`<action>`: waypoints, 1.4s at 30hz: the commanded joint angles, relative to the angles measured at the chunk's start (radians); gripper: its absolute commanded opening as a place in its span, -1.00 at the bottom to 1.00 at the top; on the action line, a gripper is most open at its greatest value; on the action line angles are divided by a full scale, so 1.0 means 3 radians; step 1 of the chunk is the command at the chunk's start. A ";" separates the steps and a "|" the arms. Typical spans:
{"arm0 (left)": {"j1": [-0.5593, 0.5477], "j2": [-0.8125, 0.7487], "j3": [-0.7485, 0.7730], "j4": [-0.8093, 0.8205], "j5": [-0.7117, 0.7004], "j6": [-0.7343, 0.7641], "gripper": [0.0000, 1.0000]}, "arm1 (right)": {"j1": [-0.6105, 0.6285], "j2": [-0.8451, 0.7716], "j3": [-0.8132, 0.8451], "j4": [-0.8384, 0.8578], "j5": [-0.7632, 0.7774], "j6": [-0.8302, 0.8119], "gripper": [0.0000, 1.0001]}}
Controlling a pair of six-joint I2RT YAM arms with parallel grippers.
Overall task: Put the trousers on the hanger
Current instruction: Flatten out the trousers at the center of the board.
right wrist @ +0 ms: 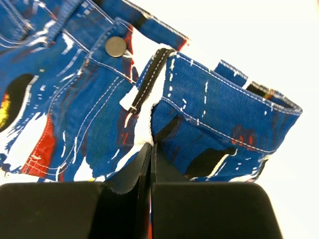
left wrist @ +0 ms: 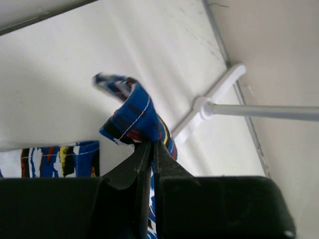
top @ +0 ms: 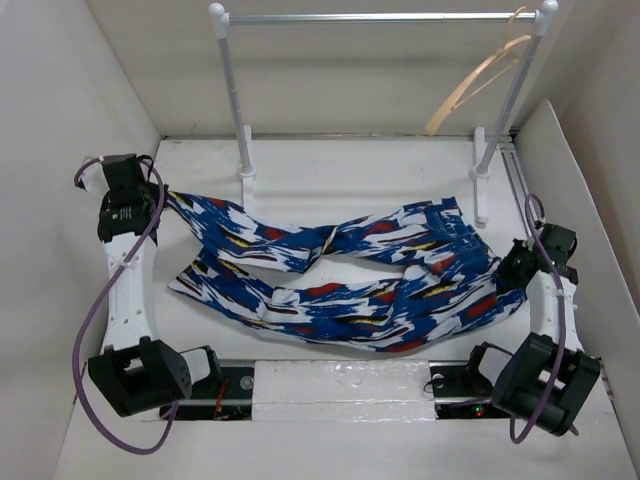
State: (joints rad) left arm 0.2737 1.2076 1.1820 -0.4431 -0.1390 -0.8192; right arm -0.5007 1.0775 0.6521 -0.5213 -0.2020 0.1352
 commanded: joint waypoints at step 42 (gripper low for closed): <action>0.0489 0.1401 0.0524 0.0501 0.0554 0.0072 -1.00 | 0.0973 0.1399 0.1405 0.0951 -0.0324 -0.0062 -0.99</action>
State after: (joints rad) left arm 0.4198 1.6741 1.2907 -0.2867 -0.0303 -0.8017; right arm -0.2325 1.4734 1.0069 -0.2573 -0.2665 0.1635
